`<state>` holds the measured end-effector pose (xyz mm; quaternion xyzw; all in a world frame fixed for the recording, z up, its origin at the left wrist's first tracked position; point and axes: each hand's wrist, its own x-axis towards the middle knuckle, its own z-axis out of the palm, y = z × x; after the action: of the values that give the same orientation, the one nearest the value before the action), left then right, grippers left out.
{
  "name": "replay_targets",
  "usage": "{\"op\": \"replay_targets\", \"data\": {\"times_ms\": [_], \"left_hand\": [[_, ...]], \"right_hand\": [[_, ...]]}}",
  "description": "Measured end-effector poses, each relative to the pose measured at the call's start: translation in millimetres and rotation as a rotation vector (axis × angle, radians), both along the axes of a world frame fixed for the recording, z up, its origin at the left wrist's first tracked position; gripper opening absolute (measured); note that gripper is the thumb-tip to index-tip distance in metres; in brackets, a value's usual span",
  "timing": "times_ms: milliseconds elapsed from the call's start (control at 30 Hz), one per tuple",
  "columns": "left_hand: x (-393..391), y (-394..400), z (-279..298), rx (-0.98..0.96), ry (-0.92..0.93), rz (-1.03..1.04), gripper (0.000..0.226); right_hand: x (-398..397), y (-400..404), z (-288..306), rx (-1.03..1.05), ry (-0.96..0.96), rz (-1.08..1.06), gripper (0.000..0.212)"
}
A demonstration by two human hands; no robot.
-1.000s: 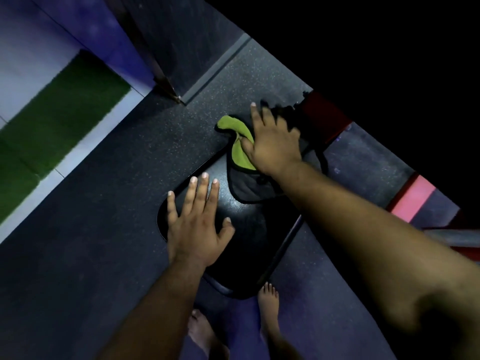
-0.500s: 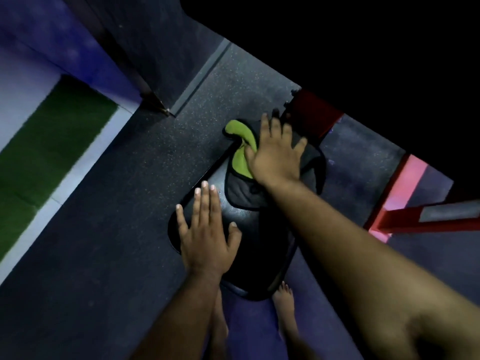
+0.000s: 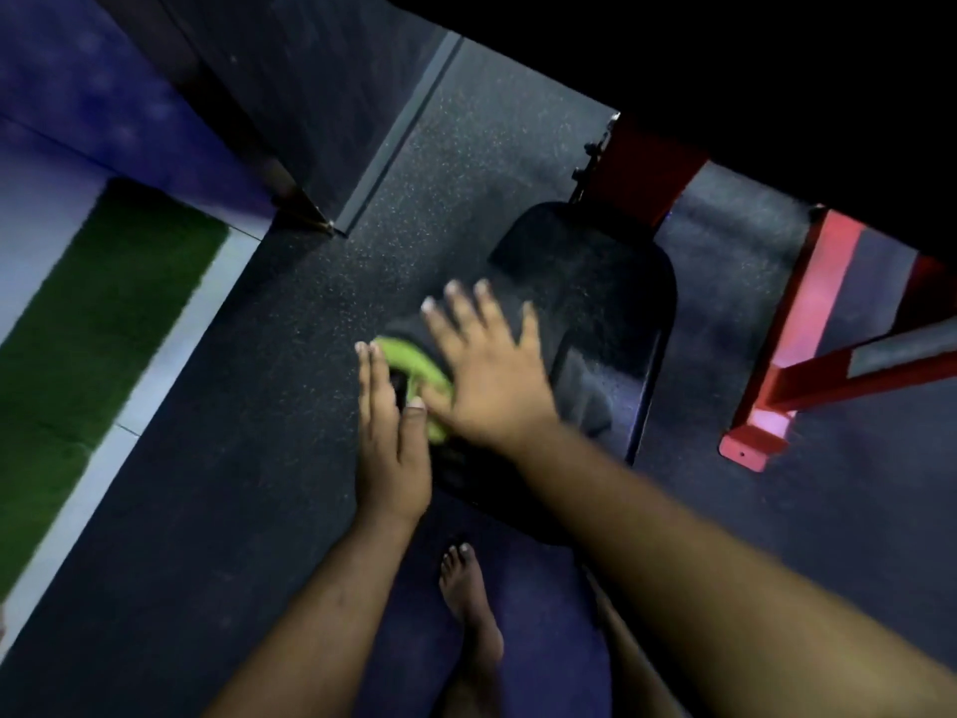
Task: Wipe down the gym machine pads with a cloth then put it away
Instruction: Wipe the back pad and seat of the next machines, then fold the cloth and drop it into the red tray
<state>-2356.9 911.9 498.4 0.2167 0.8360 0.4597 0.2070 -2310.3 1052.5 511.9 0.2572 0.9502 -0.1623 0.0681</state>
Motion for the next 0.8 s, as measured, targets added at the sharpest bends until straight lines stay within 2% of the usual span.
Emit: {"op": "replay_targets", "data": {"times_ms": [67,133,267,400,500,533,633,700,800], "left_hand": [[-5,-7,6,-0.03,-0.023,0.03,0.073],[-2,-16,10,-0.098,0.039,-0.015,0.072],[25,-28,11,-0.359,0.208,-0.327,0.074],[56,-41,24,-0.616,0.248,-0.484,0.078],[75,-53,49,-0.73,0.174,-0.472,0.084],[91,-57,73,-0.767,0.157,-0.462,0.087],[109,-55,102,-0.83,0.059,-0.445,0.082],[130,-46,138,-0.805,-0.069,-0.325,0.08],[164,-37,184,-0.672,-0.22,-0.043,0.088]], "right_hand": [[33,-38,5,-0.01,0.052,0.105,0.084],[66,-50,4,0.042,0.059,0.186,0.093],[130,-32,0,0.094,-0.024,0.387,0.109],[176,-22,4,0.089,-0.127,0.452,0.103],[192,-11,31,0.019,-0.24,0.436,0.096],[197,-10,55,0.028,-0.271,0.443,0.092],[177,-21,85,-0.011,-0.328,0.292,0.076],[170,-34,117,-0.106,-0.273,0.147,0.075],[183,-43,159,-0.294,-0.065,0.032,0.073]]}}
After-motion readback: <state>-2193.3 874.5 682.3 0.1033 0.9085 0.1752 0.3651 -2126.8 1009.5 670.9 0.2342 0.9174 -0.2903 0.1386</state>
